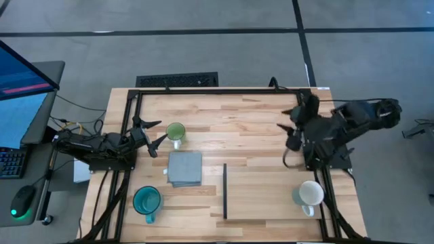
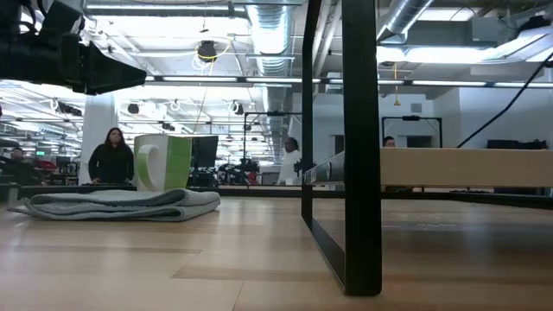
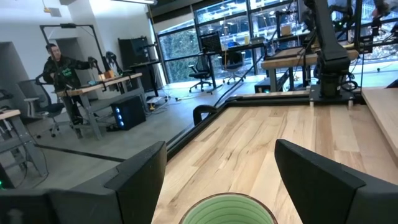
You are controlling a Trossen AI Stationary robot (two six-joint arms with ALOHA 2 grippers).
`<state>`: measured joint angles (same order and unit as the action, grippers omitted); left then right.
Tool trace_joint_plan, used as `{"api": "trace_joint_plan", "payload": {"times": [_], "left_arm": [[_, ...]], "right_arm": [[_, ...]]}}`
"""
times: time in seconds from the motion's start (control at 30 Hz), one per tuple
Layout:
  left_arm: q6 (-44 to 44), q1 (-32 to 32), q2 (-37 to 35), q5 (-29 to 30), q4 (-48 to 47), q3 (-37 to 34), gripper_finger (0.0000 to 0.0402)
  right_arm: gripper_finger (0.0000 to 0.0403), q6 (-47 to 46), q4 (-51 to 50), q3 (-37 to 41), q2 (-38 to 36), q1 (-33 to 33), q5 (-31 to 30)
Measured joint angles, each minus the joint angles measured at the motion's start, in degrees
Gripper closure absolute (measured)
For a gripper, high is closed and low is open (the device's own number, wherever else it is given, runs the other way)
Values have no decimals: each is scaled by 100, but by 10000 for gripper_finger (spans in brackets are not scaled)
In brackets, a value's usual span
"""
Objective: Stack small to large cups/mugs on shelf
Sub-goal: Put the green mug on the shelf
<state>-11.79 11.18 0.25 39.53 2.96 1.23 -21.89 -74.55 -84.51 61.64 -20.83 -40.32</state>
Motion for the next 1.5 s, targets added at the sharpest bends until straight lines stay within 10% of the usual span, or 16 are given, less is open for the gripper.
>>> {"api": "trace_joint_plan", "payload": {"times": [0.2, 0.53, 0.9, 1.17, 1.5], "left_arm": [[0, -1, 2, 0, -2, 0, 110], [0, -2, 2, 4, -2, 0, 110], [130, -2, 1, 17, -2, 0, 110], [709, 0, 2, 0, 44, -3, 110], [1838, -18, 12, 382, -1540, 692, 110]], "right_arm": [[159, 1070, 851, 135, -64, 1386, 344], [159, 2805, 3358, 1329, -45, 3421, 3099], [159, 3132, 6038, 3580, -47, 4312, 4688], [159, 3137, 8705, 5174, -47, 4484, 4997], [159, 2900, 8883, 5443, -47, 4725, 4997]]}}
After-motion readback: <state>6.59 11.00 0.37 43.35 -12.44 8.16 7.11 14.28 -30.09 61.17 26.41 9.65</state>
